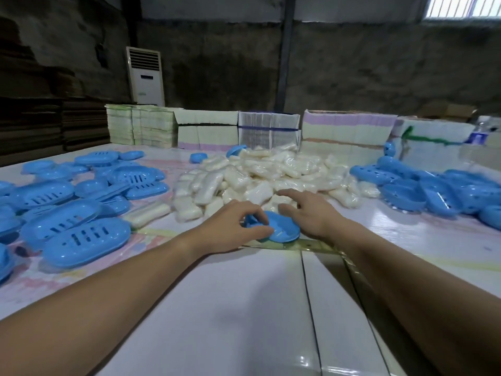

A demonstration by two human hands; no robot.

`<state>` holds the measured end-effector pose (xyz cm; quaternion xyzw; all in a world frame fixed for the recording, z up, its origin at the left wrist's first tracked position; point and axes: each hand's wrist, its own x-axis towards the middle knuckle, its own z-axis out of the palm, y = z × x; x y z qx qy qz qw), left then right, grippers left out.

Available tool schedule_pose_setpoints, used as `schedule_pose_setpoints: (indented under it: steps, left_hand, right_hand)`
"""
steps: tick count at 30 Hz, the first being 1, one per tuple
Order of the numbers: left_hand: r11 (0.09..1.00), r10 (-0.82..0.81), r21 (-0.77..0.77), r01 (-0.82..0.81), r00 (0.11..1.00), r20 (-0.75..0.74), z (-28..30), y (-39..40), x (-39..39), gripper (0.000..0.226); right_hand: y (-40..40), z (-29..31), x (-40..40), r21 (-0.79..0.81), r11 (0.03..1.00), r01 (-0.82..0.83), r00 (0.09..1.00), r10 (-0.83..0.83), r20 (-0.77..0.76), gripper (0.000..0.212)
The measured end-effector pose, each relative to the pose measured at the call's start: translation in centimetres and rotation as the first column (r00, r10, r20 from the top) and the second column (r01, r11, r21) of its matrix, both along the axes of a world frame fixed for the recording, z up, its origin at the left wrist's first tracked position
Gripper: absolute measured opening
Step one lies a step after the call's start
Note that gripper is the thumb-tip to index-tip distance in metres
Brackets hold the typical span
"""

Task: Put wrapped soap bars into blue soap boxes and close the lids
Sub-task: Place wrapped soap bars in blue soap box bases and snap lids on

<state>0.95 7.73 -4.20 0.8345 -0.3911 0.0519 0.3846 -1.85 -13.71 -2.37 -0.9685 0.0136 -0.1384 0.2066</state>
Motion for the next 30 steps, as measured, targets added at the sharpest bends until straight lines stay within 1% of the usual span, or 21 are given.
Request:
schedule_pose_setpoints:
  steps: [2,4,6,8,9,12,14,17,20,21,24,27,30]
  left_hand:
    - [1.0,0.019,-0.006,-0.019,1.0,-0.002,0.0,0.0,-0.1,0.032]
    - [0.999,0.026,-0.031,-0.028,0.999,-0.038,0.0,0.1,-0.2,0.032]
    - [0.999,0.022,-0.047,-0.024,0.999,-0.048,-0.1,0.1,-0.1,0.033]
    - [0.999,0.015,-0.046,-0.018,0.999,-0.05,-0.2,0.1,-0.1,0.035]
    - [0.999,0.015,-0.045,-0.018,0.999,-0.05,-0.1,0.1,-0.1,0.036]
    - [0.999,0.019,-0.037,-0.021,0.999,-0.031,-0.1,-0.1,0.1,0.039]
    - [0.999,0.025,-0.036,-0.026,0.999,-0.025,-0.2,-0.1,0.2,0.04]
    - [0.999,0.031,-0.039,-0.032,0.999,-0.044,-0.4,-0.1,0.4,0.041]
    - [1.0,0.007,-0.004,-0.007,0.998,-0.06,-0.5,-0.1,0.6,0.046]
    - [1.0,-0.002,0.015,0.003,0.998,-0.06,-0.6,-0.1,0.7,0.048]
    - [0.999,-0.006,0.052,0.008,0.999,-0.048,-0.7,-0.1,0.9,0.055]
    - [0.999,-0.002,0.054,0.005,0.998,-0.056,-0.7,0.0,1.0,0.066]
    - [0.999,-0.001,0.031,0.004,0.996,-0.085,-0.8,-0.1,1.1,0.079]
  right_hand:
    - [-0.1,0.6,0.5,-0.072,0.997,-0.028,0.985,0.015,-0.169,0.048]
    - [-0.1,1.3,0.9,-0.138,0.99,-0.016,0.961,-0.022,-0.274,0.049]
    - [0.0,1.9,1.2,-0.231,0.973,0.018,0.953,-0.087,-0.292,0.045]
    - [0.4,2.3,1.3,-0.318,0.948,0.031,0.953,-0.124,-0.277,0.041]
    - [0.6,2.4,1.3,-0.331,0.943,0.029,0.954,-0.125,-0.273,0.041]
    - [1.2,2.1,1.2,-0.294,0.955,0.025,0.949,-0.115,-0.293,0.046]
    - [1.3,1.9,1.3,-0.298,0.955,-0.003,0.948,-0.091,-0.304,0.045]
    - [1.1,2.1,1.6,-0.276,0.96,0.051,0.957,-0.126,-0.262,0.034]
    - [0.4,1.9,1.5,-0.297,0.95,0.102,0.955,-0.177,-0.239,0.023]
    - [0.0,1.7,1.4,-0.283,0.95,0.13,0.959,-0.192,-0.206,0.023]
    - [-1.0,1.3,0.5,-0.227,0.953,0.199,0.977,-0.212,-0.036,0.03]
    - [-1.5,2.0,-0.4,-0.129,0.981,0.145,0.989,-0.143,0.029,0.041]
    - [-1.2,3.7,-1.6,-0.041,0.999,-0.001,0.999,0.003,0.053,0.04]
